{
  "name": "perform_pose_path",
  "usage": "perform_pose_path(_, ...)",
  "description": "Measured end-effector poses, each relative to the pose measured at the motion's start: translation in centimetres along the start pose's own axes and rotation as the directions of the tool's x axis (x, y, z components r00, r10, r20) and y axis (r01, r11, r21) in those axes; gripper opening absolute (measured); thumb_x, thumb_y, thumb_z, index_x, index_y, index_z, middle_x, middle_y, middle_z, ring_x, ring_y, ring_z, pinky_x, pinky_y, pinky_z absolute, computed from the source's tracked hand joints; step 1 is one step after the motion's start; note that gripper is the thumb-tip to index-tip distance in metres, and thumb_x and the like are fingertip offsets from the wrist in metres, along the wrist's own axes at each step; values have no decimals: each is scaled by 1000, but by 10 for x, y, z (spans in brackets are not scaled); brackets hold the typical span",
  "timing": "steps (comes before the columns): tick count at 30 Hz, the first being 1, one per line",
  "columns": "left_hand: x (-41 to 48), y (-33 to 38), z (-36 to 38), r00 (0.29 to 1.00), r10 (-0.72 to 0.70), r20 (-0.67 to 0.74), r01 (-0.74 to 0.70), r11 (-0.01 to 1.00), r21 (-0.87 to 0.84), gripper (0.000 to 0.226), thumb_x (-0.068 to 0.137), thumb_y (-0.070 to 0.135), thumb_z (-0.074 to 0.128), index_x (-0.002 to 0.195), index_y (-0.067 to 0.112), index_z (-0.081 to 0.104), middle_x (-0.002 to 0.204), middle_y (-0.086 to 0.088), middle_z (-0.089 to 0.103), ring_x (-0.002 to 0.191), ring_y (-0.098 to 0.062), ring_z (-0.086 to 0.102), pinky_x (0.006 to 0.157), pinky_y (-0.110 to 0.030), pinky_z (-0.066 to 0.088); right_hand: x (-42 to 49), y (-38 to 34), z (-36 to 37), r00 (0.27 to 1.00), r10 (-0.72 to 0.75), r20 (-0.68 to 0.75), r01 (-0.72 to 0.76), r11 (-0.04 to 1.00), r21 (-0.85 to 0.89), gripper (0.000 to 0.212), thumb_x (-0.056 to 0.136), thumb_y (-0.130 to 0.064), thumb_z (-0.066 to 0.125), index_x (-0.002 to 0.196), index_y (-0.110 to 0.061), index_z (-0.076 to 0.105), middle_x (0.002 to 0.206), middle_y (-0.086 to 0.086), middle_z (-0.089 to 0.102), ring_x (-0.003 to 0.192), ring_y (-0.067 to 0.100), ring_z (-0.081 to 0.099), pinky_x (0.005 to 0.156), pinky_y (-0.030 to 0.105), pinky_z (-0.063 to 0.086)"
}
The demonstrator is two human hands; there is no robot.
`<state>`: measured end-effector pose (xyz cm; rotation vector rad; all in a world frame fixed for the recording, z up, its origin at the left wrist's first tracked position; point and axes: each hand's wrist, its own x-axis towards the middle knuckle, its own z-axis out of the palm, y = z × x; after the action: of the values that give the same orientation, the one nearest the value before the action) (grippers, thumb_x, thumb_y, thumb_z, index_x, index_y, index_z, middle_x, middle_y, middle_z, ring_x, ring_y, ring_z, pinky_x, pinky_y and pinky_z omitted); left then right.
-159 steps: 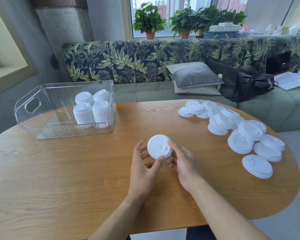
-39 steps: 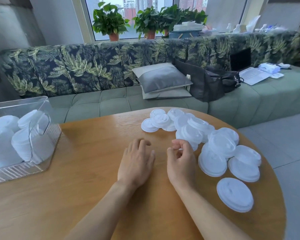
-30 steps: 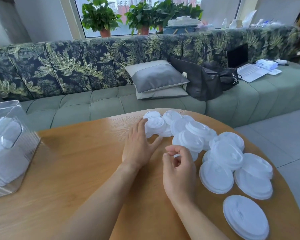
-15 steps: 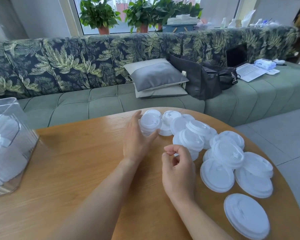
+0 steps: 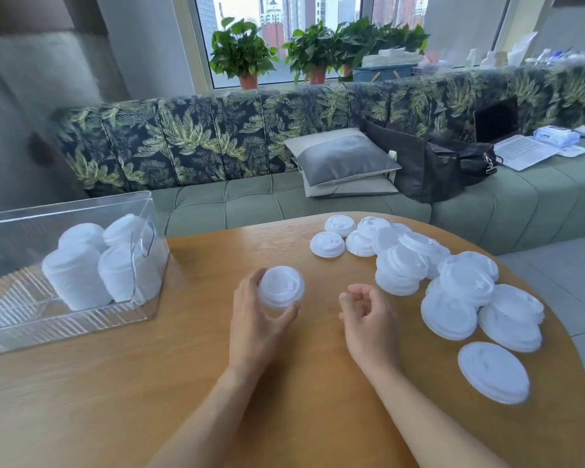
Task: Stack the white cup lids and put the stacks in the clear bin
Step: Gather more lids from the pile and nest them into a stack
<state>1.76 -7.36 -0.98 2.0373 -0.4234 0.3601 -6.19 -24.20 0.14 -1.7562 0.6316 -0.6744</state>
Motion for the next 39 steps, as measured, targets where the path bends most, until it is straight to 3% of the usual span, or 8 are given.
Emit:
perform_pose_path(3, -26, 1, -25, 1000, 17, 1, -17, 1000, 0, 76, 78, 44, 88, 138, 39, 43, 132, 25, 50, 128, -3, 49, 102, -3, 32, -28, -6, 10, 994, 27, 109, -28, 1000, 5, 13, 95, -36, 69, 107, -32, 68, 99, -15, 69, 95, 11, 68, 79, 27, 54)
perform_pose_path(7, -56, 7, -51, 999, 26, 27, -26, 999, 26, 75, 77, 59, 83, 137, 36, 45, 132, 21, 52, 127, 0, 49, 97, 1, 32, -63, -16, 18, 961, 75, 267, -74, 997, -13, 14, 92, -49, 70, 102, -39, 69, 95, -23, 72, 98, -11, 63, 74, 6, 42)
perform_pose_path(11, -84, 11, -71, 998, 40, 43, -43, 997, 68, 76, 76, 72, 73, 137, 35, 45, 133, 22, 49, 127, 6, 45, 93, 4, 30, -85, -25, 20, 918, 126, 377, -138, 990, 3, 27, 87, -56, 70, 101, -33, 74, 88, -15, 78, 76, 0, 66, 75, 25, 53)
perform_pose_path(15, -103, 9, -83, 998, 27, 65, -34, 994, 102, 78, 79, 58, 81, 142, 30, 45, 137, 19, 43, 133, 0, 44, 100, -3, 35, -97, -31, 14, 867, 143, 478, -197, 978, 65, 20, 89, -42, 77, 103, -27, 76, 67, -16, 72, 44, 7, 53, 48, 18, 45)
perform_pose_path(21, -114, 11, -88, 989, 47, 140, -70, 984, 163, 94, 80, 53, 84, 156, 23, 37, 145, 16, 38, 136, 0, 41, 109, -19, 40, -96, -35, 4, 850, 159, 503, -220, 973, 64, 13, 92, -35, 74, 101, -27, 79, 53, -1, 55, 47, 13, 47, 57, 28, 44)
perform_pose_path(25, -112, 11, -87, 988, 44, 150, -78, 970, 231, 94, 79, 59, 81, 156, 22, 40, 143, 10, 48, 129, -8, 51, 108, -29, 43, -95, -37, 4, 858, 160, 489, -234, 968, 93, 8, 94, -32, 72, 99, -30, 78, 48, -4, 49, 44, 11, 44, 50, 22, 41)
perform_pose_path(33, -104, 4, -84, 989, 4, 147, -39, 971, 237, 84, 74, 71, 78, 143, 32, 48, 132, 22, 50, 118, 1, 52, 101, -22, 36, -86, -35, 4, 829, 176, 531, -315, 931, 184, 18, 101, -20, 62, 107, -14, 78, 49, -4, 53, 44, 11, 39, 48, 23, 35)
perform_pose_path(39, -103, 9, -83, 982, 35, 185, -79, 967, 241, 94, 75, 77, 70, 153, 35, 39, 134, 23, 48, 120, 3, 51, 103, -25, 39, -77, -34, -2, 780, 175, 600, -386, 890, 242, 19, 101, -17, 64, 108, -5, 76, 56, -3, 54, 48, 11, 37, 48, 22, 33)
